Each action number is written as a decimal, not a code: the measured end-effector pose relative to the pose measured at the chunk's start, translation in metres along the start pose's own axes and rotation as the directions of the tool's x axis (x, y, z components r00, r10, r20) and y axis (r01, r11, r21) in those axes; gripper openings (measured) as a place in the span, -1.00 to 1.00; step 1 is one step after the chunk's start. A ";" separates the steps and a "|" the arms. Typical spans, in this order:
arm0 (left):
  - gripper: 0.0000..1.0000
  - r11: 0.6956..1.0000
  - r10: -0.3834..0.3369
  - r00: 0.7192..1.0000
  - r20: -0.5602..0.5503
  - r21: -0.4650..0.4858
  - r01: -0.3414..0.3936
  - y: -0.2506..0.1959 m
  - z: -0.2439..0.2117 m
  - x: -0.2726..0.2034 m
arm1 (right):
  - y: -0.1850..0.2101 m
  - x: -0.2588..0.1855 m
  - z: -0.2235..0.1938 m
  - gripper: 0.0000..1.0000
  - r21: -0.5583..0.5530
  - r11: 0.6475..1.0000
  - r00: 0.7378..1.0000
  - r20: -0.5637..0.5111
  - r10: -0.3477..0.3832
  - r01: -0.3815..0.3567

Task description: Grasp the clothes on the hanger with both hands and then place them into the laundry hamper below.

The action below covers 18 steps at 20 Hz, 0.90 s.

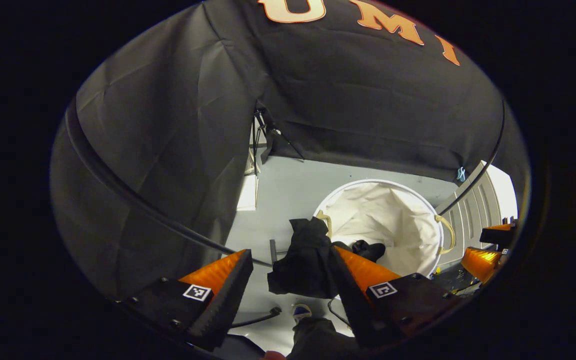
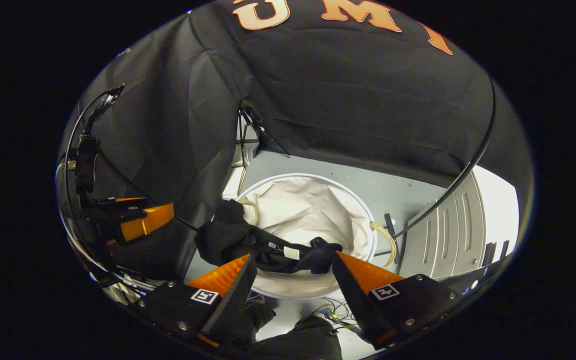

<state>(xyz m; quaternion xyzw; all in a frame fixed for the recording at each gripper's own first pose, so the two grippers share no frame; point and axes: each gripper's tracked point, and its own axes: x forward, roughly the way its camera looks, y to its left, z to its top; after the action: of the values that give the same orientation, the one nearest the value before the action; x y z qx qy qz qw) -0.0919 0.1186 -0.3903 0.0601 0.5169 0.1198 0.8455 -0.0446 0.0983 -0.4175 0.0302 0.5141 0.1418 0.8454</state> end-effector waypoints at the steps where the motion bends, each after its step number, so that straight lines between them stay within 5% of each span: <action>1: 0.97 1.000 -0.001 1.000 0.006 -0.001 0.001 -0.001 0.004 -0.003 | 0.000 -0.002 0.000 0.89 0.000 1.000 1.000 0.001 0.001 -0.001; 12: 0.98 0.998 -0.027 0.975 0.223 -0.054 0.040 0.002 0.074 -0.061 | -0.008 -0.046 0.047 0.89 0.049 0.999 0.988 0.153 -0.024 0.017; 18: 0.97 0.992 -0.026 0.909 0.417 -0.102 0.075 0.012 0.134 -0.107 | -0.013 -0.103 0.107 0.89 0.024 0.998 0.934 0.352 -0.064 0.059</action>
<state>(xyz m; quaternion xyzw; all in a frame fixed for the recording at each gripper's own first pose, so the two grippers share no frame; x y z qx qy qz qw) -0.0207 0.1047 -0.2344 0.0215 0.3191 0.1123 0.9408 0.0081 0.0687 -0.2813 0.0448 0.3560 0.1042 0.9276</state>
